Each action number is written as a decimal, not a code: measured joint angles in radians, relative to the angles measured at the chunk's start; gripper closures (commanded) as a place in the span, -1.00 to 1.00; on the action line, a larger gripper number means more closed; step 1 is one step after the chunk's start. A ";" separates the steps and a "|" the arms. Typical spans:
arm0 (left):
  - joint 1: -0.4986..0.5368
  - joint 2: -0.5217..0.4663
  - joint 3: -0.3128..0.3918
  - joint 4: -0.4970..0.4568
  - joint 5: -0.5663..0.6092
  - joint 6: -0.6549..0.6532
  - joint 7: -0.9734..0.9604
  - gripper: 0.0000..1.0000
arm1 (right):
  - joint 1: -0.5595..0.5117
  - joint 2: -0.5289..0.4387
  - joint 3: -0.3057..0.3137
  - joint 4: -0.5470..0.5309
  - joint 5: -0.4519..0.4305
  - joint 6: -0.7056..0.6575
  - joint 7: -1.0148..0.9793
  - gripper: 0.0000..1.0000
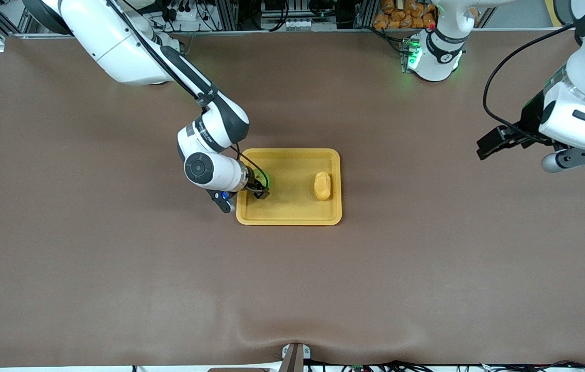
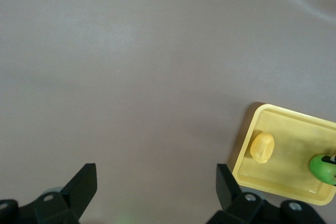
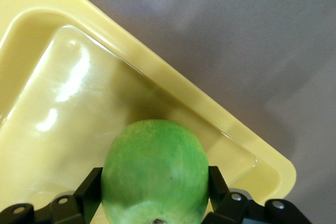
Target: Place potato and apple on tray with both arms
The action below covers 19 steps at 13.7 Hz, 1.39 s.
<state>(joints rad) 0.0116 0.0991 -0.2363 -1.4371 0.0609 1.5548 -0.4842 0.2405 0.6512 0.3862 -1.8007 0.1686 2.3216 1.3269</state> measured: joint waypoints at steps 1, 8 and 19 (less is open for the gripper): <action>0.000 -0.007 0.000 0.000 0.000 -0.016 0.003 -1.00 | 0.000 0.004 -0.001 0.001 0.000 0.001 0.000 -0.99; 0.000 -0.052 0.006 0.000 0.000 -0.048 0.103 -1.00 | -0.002 0.009 -0.013 0.034 0.000 -0.039 0.017 -1.00; -0.050 -0.112 0.130 -0.074 0.000 -0.084 0.268 -1.00 | -0.091 -0.041 -0.020 0.196 -0.041 -0.408 0.019 -1.00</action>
<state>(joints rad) -0.0388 -0.0129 -0.1064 -1.5112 0.0607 1.4708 -0.2165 0.1490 0.6103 0.3666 -1.6043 0.1274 1.9136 1.3459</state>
